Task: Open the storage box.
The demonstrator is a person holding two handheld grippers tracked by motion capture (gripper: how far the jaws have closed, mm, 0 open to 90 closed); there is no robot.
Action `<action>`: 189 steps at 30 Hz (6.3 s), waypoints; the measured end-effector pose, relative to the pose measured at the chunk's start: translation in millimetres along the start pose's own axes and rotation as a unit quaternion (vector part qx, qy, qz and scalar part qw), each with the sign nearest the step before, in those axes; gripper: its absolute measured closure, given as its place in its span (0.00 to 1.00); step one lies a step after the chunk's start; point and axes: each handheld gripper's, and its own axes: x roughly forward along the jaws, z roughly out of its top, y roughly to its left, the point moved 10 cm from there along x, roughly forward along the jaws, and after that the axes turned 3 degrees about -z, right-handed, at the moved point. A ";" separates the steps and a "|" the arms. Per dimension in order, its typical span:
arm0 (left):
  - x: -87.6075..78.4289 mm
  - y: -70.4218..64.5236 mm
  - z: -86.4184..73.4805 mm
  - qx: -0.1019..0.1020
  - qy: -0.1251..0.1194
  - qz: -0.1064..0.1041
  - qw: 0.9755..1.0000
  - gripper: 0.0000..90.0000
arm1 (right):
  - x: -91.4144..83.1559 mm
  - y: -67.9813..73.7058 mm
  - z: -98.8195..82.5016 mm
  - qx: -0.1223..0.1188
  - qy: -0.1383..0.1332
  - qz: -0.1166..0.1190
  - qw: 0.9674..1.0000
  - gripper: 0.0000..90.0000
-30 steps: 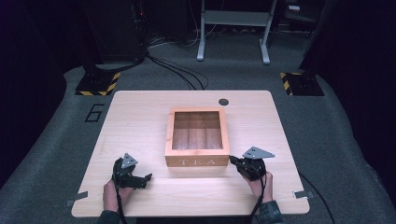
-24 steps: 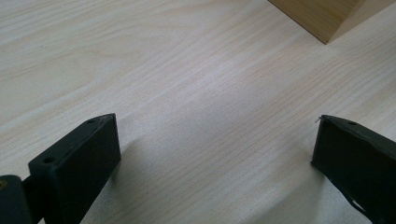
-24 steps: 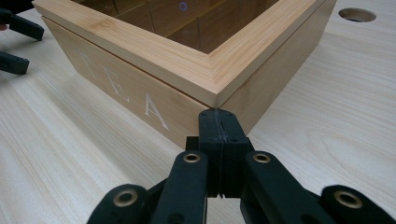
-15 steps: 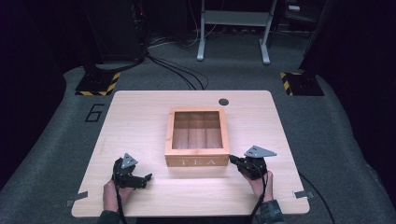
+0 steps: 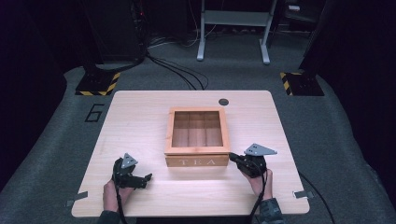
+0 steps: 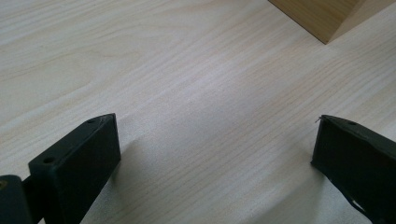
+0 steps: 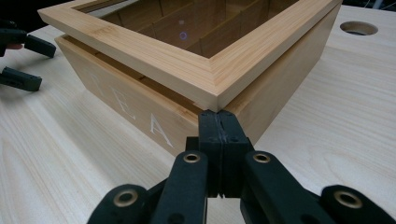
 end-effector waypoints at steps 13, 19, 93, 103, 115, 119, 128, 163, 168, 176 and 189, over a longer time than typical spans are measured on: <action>0.2 0.4 0.4 0.001 -0.002 0.001 1.000 0.01 | 0.1 -0.1 12.4 -0.008 -0.009 0.000 1.000 1.00; 0.2 0.3 0.4 0.001 -0.002 0.001 1.000 0.01 | -0.2 0.0 19.0 -0.012 -0.012 0.000 1.000 1.00; 0.0 0.3 0.4 0.003 -0.002 0.001 1.000 0.01 | 1.1 -12.5 103.1 -0.036 -0.057 -0.013 0.998 1.00; -0.2 0.1 0.2 0.003 0.000 0.000 1.000 0.01 | 1.5 -14.8 109.7 -0.039 -0.057 -0.013 0.998 1.00; 0.0 0.1 0.4 0.003 -0.002 0.000 1.000 0.01 | 2.5 -20.0 124.6 -0.044 -0.062 -0.016 0.997 1.00; 0.0 0.1 0.4 0.003 -0.001 0.000 1.000 0.01 | 2.8 -21.1 127.8 -0.042 -0.063 -0.018 0.997 1.00; -0.5 -0.2 -0.4 0.004 0.002 -0.001 1.000 0.01 | 5.0 -25.4 133.8 -0.041 -0.059 -0.019 0.997 1.00; -0.2 0.2 0.1 0.005 0.000 0.000 1.000 0.01 | 5.5 -24.2 137.1 -0.045 -0.060 -0.017 0.997 1.00; -0.2 0.5 0.1 0.006 0.000 0.000 1.000 0.01 | 5.6 -24.5 137.3 -0.048 -0.061 -0.016 0.997 1.00; -0.6 0.0 -0.5 0.004 0.004 -0.001 1.000 0.01 | 5.5 -24.2 137.1 -0.045 -0.060 -0.017 0.997 1.00; -0.6 0.1 -0.5 0.005 0.004 -0.001 1.000 0.01 | 5.5 -24.2 137.2 -0.045 -0.060 -0.017 0.997 1.00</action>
